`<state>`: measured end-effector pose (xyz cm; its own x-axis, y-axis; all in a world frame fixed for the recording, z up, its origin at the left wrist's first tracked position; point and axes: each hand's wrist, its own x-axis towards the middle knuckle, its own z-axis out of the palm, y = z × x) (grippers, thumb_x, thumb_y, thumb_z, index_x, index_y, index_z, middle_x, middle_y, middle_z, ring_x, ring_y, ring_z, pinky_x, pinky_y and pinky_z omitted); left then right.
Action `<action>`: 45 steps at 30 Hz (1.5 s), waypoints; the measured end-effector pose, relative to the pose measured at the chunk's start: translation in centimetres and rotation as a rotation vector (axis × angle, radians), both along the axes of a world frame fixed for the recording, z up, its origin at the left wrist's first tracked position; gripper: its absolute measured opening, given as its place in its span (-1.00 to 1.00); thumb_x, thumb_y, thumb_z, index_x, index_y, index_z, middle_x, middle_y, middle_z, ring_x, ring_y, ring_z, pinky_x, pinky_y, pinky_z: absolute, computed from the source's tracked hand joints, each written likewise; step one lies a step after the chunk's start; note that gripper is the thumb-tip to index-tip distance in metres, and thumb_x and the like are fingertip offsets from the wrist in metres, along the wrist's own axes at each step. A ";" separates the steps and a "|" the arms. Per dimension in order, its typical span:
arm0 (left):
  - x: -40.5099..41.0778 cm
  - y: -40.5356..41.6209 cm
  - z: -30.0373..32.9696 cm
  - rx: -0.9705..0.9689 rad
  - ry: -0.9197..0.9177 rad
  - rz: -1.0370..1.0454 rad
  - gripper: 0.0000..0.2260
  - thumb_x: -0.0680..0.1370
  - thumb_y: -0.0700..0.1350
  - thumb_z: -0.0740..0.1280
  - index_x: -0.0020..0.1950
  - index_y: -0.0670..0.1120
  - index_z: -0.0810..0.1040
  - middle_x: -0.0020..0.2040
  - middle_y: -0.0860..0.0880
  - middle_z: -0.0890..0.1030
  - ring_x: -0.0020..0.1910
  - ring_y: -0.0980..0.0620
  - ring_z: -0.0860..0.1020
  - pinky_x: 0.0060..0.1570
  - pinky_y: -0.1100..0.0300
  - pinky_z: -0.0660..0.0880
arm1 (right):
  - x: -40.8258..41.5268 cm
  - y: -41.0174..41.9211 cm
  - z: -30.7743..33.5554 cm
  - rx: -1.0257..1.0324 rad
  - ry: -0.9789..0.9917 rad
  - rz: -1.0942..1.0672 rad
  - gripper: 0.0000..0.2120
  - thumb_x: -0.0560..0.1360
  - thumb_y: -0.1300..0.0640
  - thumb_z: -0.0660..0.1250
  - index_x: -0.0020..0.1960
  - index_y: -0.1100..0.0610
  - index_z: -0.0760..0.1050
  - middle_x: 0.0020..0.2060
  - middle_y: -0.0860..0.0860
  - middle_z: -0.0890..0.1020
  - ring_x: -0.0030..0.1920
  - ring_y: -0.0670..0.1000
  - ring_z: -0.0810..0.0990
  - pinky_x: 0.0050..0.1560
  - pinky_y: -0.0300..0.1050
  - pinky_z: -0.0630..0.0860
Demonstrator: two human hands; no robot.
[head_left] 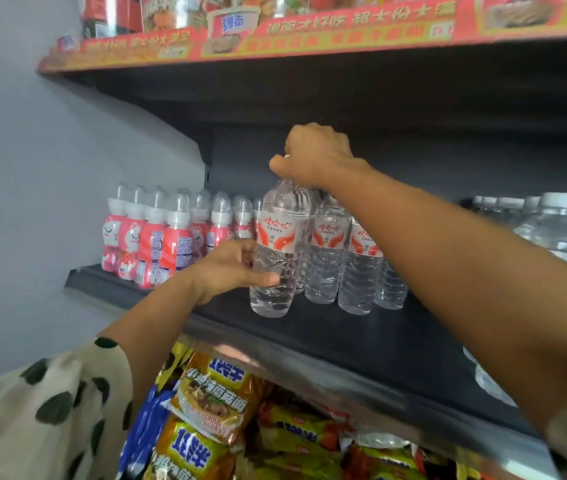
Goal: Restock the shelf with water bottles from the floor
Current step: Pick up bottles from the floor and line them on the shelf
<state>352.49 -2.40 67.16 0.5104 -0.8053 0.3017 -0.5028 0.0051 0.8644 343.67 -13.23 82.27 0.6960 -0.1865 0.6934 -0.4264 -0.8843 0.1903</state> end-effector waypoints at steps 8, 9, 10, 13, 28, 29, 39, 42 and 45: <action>1.3 -2.1 -1.0 0.025 0.003 -0.003 -0.58 0.48 -0.20 0.43 0.33 -0.13 0.47 0.29 0.10 0.48 0.35 0.09 0.38 0.40 0.14 0.25 | 2.6 -2.5 -0.6 0.079 0.015 -0.037 -0.76 0.51 -0.07 0.21 -0.07 0.11 0.45 -0.15 0.04 0.49 -0.15 0.11 0.44 -0.14 -0.08 0.33; 1.5 -2.3 -1.0 0.023 0.003 0.007 -0.57 0.51 -0.23 0.40 0.36 -0.17 0.43 0.23 0.13 0.44 0.30 0.14 0.36 0.33 0.22 0.26 | 2.8 -2.7 -0.7 0.090 0.008 -0.037 -0.76 0.52 -0.06 0.21 -0.05 0.11 0.46 -0.14 0.04 0.49 -0.14 0.10 0.44 -0.14 -0.08 0.33; 1.8 -2.5 -1.1 0.016 0.001 0.020 -0.56 0.53 -0.24 0.36 0.39 -0.21 0.39 0.18 0.12 0.41 0.24 0.15 0.35 0.26 0.26 0.28 | 3.0 -2.9 -0.7 0.098 0.002 -0.036 -0.76 0.52 -0.06 0.21 -0.04 0.12 0.47 -0.14 0.04 0.49 -0.15 0.10 0.44 -0.14 -0.08 0.33; 2.3 -3.0 -1.2 0.016 -0.011 0.044 -0.56 0.56 -0.26 0.31 0.43 -0.25 0.32 0.30 -0.01 0.44 0.25 0.11 0.36 0.18 0.30 0.30 | 3.7 -3.2 -0.9 0.115 -0.010 -0.041 -0.77 0.52 -0.05 0.22 -0.03 0.12 0.47 -0.13 0.04 0.48 -0.14 0.11 0.44 -0.15 -0.09 0.32; 4.2 -4.5 -2.0 0.020 0.025 0.048 -0.63 0.59 -0.20 0.29 0.40 -0.16 0.40 0.35 -0.06 0.49 0.38 0.00 0.40 0.41 0.03 0.31 | 4.9 -4.1 -1.1 0.169 -0.016 -0.050 -0.58 0.53 -0.19 0.24 0.11 0.15 0.51 0.00 0.07 0.54 -0.01 0.12 0.52 -0.12 -0.08 0.35; 4.2 -4.6 -2.1 0.017 0.023 0.046 -0.60 0.59 -0.18 0.30 0.42 -0.16 0.37 0.38 -0.07 0.46 0.40 -0.01 0.37 0.43 0.00 0.29 | 4.9 -4.1 -1.0 0.179 -0.008 -0.046 -0.58 0.53 -0.21 0.24 0.09 0.15 0.50 -0.04 0.06 0.52 -0.05 0.10 0.49 -0.12 -0.08 0.35; 4.5 -5.1 -2.3 0.045 0.000 0.098 -0.53 0.58 -0.14 0.33 0.46 -0.16 0.32 0.40 -0.07 0.44 0.42 -0.03 0.35 0.44 -0.05 0.27 | 4.6 -4.2 -1.2 0.260 0.018 0.008 -0.63 0.54 -0.19 0.24 -0.07 0.15 0.40 -0.10 0.05 0.48 -0.10 0.09 0.46 -0.14 -0.07 0.35; 4.2 -4.6 -1.7 0.072 -0.022 0.117 -0.48 0.55 -0.10 0.36 0.47 -0.17 0.30 0.42 -0.08 0.40 0.40 -0.04 0.35 0.43 -0.03 0.27 | 4.0 -3.8 -1.2 0.259 0.045 0.000 -0.60 0.56 -0.20 0.21 0.01 0.16 0.43 -0.02 0.09 0.51 -0.08 0.09 0.47 -0.14 -0.06 0.36; 3.1 -3.3 -0.7 0.093 -0.045 0.152 -0.49 0.54 -0.13 0.37 0.45 -0.19 0.33 0.37 -0.11 0.46 0.36 -0.07 0.41 0.39 0.03 0.32 | 2.7 -2.9 -1.0 0.227 0.047 -0.019 -0.47 0.56 -0.19 0.20 0.29 0.22 0.37 0.19 0.15 0.50 0.11 0.16 0.51 -0.08 -0.06 0.36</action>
<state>355.61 -5.74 66.42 0.6158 -0.7455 0.2550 -0.5298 -0.1522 0.8343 346.38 -16.16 81.28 0.7215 -0.3476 0.5989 -0.4391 -0.8984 0.0076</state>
